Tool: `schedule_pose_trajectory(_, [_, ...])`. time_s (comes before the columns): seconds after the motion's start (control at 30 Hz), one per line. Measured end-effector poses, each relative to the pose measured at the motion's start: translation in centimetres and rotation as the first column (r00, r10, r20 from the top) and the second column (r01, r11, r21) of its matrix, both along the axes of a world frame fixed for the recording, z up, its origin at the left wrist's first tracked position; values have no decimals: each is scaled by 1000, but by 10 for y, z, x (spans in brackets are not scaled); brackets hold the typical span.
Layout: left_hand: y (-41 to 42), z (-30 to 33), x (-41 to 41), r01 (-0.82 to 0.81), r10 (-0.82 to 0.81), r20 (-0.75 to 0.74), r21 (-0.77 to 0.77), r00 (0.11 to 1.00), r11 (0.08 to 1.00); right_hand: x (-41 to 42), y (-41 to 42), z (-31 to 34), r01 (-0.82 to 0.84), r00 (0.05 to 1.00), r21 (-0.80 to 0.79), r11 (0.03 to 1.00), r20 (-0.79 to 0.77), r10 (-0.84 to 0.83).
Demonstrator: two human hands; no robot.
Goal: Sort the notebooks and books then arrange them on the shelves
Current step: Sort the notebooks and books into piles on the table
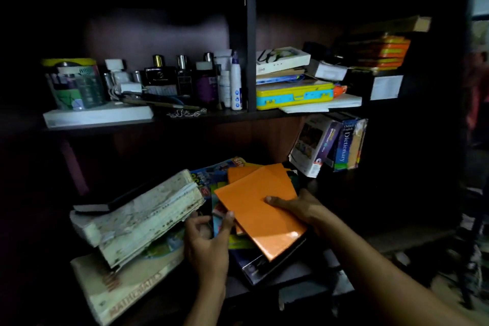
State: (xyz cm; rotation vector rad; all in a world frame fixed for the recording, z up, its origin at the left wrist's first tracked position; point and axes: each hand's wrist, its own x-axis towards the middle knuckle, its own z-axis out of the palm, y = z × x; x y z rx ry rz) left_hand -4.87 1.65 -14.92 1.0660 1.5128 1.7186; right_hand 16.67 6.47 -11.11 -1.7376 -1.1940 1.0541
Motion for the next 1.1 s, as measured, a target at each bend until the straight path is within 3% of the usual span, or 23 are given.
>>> schedule_pose_trajectory(0.2, [-7, 14, -2, 189, -172, 179, -82, 969, 979, 2, -58, -22, 97, 995, 282, 955, -21, -94])
schedule_pose_trajectory(0.33, [0, 28, 9, 460, -410, 295, -125, 863, 879, 10, -75, -18, 115, 990, 441, 890, 19, -137])
schedule_pose_trajectory(0.43, [2, 43, 20, 611, -596, 155, -69, 788, 789, 19, -82, 3, 48, 983, 535, 844, 126, -135])
schedule_pose_trajectory(0.6, [26, 66, 26, 694, -693, -74, 180, 717, 698, 34, -81, 28, 25, 954, 634, 773, 216, -209])
schedule_pose_trajectory(0.73, [41, 52, 25, 713, -701, -132, 156, 701, 684, 43, -78, 21, -7, 936, 597, 802, 286, -204])
schedule_pose_trajectory(0.87, [44, 35, 31, 733, -724, -118, 126, 680, 668, 43, -80, -13, -82, 976, 513, 855, 215, -35])
schedule_pose_trajectory(1.1, [65, 33, 33, 731, -718, -141, 147, 682, 666, 40, -51, 9, 96, 993, 584, 806, -3, -116])
